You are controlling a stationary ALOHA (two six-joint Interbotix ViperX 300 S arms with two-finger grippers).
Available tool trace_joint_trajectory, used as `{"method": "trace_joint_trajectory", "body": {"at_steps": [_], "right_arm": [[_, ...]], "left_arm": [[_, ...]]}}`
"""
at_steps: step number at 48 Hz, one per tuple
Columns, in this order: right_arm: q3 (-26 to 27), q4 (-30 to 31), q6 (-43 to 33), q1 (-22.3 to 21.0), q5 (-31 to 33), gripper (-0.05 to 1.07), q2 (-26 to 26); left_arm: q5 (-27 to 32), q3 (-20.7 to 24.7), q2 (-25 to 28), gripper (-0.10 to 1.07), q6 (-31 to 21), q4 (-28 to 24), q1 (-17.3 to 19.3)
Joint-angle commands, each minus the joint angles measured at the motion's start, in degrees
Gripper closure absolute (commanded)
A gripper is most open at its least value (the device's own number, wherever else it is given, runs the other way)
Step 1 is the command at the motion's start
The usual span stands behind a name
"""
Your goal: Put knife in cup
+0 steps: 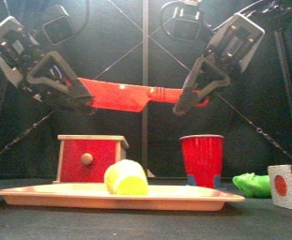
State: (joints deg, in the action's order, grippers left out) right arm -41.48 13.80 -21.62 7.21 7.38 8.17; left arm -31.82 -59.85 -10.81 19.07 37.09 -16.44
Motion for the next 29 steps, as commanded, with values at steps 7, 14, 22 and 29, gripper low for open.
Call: {"method": "trace_joint_trajectory", "body": {"at_steps": [7,14,22,29], "right_arm": [[-1.93,-3.25,-0.18,-0.18,-0.26,0.62,5.36],[-3.25,-7.91,-0.26,-0.18,0.53,0.61,9.05],[-2.81,-14.85,-0.35,-0.44,4.75,0.61,12.83],[-0.35,-21.09,-0.53,-2.81,10.37,0.61,14.59]], "left_arm": [[-4.48,0.09,-2.29,0.08,0.18,1.85,1.49],[-5.45,-0.44,-5.45,0.08,0.18,1.85,3.96],[-4.83,-0.88,-9.84,0.08,0.44,1.23,8.09],[-2.55,-0.62,-14.15,0.08,0.26,-2.02,14.68]]}}
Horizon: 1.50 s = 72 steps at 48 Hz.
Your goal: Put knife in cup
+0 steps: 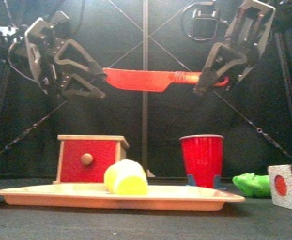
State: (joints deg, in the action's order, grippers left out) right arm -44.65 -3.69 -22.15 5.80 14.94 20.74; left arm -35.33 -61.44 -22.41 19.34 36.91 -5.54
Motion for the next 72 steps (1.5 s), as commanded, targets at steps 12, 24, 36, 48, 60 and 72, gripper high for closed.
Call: {"method": "trace_joint_trajectory", "body": {"at_steps": [12,24,36,48,60,72], "right_arm": [[9.58,-11.07,0.0,-7.12,15.64,0.61,3.43],[14.59,-14.94,-0.35,-14.59,31.11,0.61,4.04],[16.08,-13.01,-11.51,-20.04,40.08,0.61,7.56],[17.93,-6.33,-19.95,-21.18,47.02,0.61,13.62],[17.75,-3.25,-24.87,-23.47,54.84,0.61,15.47],[16.08,-4.13,-24.08,-26.72,55.55,0.61,12.04]], "left_arm": [[9.14,0.09,-9.93,0.08,0.0,-4.75,8.88],[11.69,-5.1,-17.67,0.08,-0.18,-5.19,9.14],[11.69,-7.91,-22.85,0.08,-0.26,-5.1,8.96],[11.69,-8.0,-22.85,0.08,-0.26,-5.1,9.23],[11.78,-8.44,-22.85,0.08,-0.26,-5.01,9.4],[11.78,-8.53,-22.85,0.08,-0.26,-5.01,9.76]]}}
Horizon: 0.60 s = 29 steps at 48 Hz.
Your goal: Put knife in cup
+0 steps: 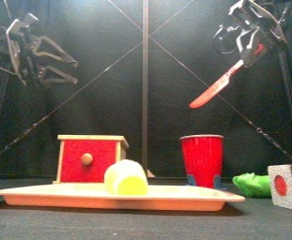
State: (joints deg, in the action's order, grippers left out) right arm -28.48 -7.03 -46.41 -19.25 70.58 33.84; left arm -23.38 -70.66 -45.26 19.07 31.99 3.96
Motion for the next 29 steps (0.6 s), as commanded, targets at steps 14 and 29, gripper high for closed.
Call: {"method": "trace_joint_trajectory", "body": {"at_steps": [14,29], "right_arm": [[-2.2,-2.02,0.44,-2.2,-0.26,0.61,-4.39],[-2.9,-3.16,0.44,-1.93,-2.72,0.61,-5.19]], "left_arm": [[-0.09,0.44,0.0,0.08,0.0,-0.18,0.44],[-0.09,0.44,0.0,0.08,0.0,-0.09,0.53]]}}
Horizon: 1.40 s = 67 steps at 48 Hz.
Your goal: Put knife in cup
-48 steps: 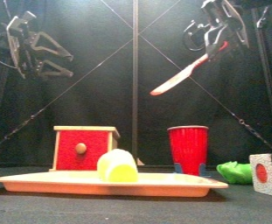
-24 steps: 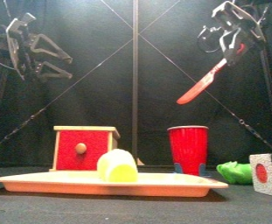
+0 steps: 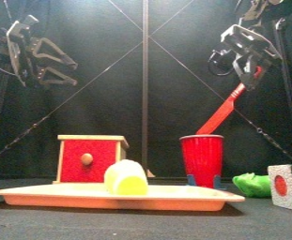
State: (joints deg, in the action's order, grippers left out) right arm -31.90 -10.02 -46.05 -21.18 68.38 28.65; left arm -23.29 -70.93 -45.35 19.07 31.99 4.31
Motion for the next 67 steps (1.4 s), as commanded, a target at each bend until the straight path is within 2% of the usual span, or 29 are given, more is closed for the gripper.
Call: {"method": "trace_joint_trajectory", "body": {"at_steps": [1,29,51,60,67], "right_arm": [[0.35,-0.18,0.09,0.0,-0.53,0.61,-0.09],[-0.09,0.18,0.09,-0.53,-4.66,0.59,-2.11],[-0.53,-0.26,0.0,-0.26,-4.57,0.45,-2.29],[0.18,1.32,0.09,-0.26,-5.1,0.41,-2.29],[1.32,2.99,0.0,-0.18,-5.71,0.33,-2.29]], "left_arm": [[-0.18,0.7,0.09,0.08,0.0,-0.09,0.18],[0.09,0.35,0.09,0.08,0.0,-0.09,0.35],[0.79,0.35,0.09,0.08,0.0,-0.09,0.35],[0.79,0.44,0.18,0.08,0.0,-0.18,0.35],[0.79,0.35,0.09,0.08,0.0,-0.18,0.35]]}}
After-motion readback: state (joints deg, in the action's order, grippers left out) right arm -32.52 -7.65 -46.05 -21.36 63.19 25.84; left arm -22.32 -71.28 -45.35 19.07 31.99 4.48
